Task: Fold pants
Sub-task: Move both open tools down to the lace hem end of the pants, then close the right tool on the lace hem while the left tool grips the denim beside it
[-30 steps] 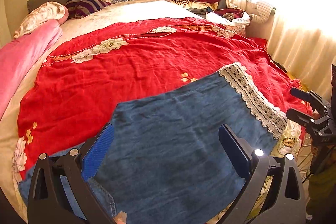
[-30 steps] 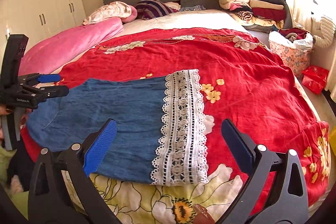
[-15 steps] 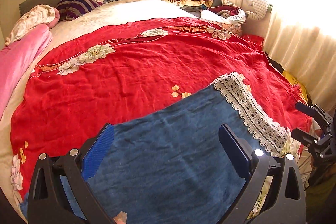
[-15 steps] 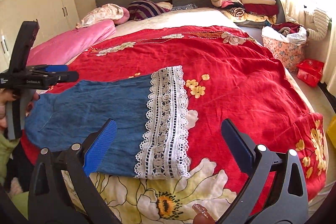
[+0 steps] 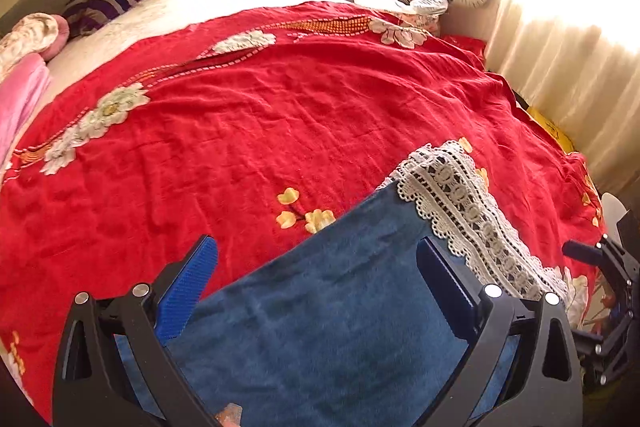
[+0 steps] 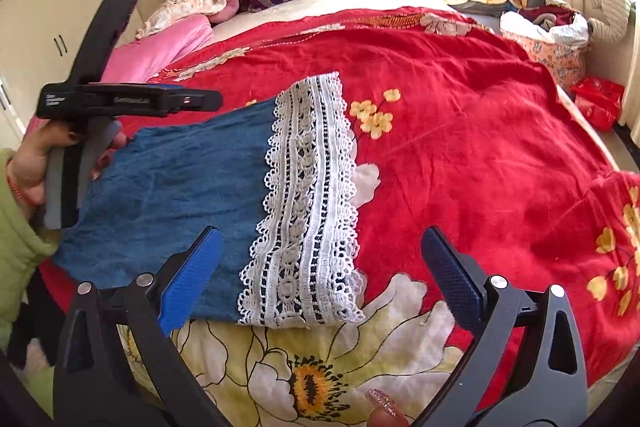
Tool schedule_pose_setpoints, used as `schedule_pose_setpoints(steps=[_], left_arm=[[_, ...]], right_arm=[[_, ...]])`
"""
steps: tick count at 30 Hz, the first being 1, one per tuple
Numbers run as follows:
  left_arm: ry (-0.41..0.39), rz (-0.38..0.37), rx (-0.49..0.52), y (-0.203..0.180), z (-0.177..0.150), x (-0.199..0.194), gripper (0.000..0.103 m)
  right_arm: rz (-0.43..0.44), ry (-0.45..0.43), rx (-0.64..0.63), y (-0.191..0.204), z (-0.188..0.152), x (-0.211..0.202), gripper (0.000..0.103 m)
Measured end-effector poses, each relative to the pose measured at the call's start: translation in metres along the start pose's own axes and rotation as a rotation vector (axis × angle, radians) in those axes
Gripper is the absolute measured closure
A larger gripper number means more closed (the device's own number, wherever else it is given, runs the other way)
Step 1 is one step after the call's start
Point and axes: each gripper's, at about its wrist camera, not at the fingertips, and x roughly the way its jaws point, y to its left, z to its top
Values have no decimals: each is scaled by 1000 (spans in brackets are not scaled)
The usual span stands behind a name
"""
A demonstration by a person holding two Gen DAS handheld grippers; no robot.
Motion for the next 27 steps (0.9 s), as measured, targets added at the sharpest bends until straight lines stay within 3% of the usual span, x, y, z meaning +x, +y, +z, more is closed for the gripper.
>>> schedule_pose_setpoints(steps=[9, 14, 16, 18, 20, 23, 26, 27], left_arm=[[44, -167, -66, 2, 7, 44, 5], [53, -156, -57, -5, -2, 64, 6], [44, -160, -57, -7, -3, 63, 12], [33, -183, -55, -11, -2, 60, 39], [32, -196, -39, -18, -2, 58, 51], [25, -182, -6, -24, -3, 55, 58], [26, -195, -22, -22, -4, 58, 62], [23, -196, -17, -23, -4, 58, 65]], right_arm=[[31, 29, 17, 3, -2, 16, 9], [30, 51, 45, 1, -5, 25, 9], [30, 54, 56, -1, -6, 27, 9], [28, 51, 62, 0, -7, 28, 9], [41, 47, 64, 1, -8, 28, 9], [42, 43, 65, 0, -10, 29, 19], [44, 40, 60, 0, -10, 32, 34], [57, 37, 59, 0, -10, 32, 43]])
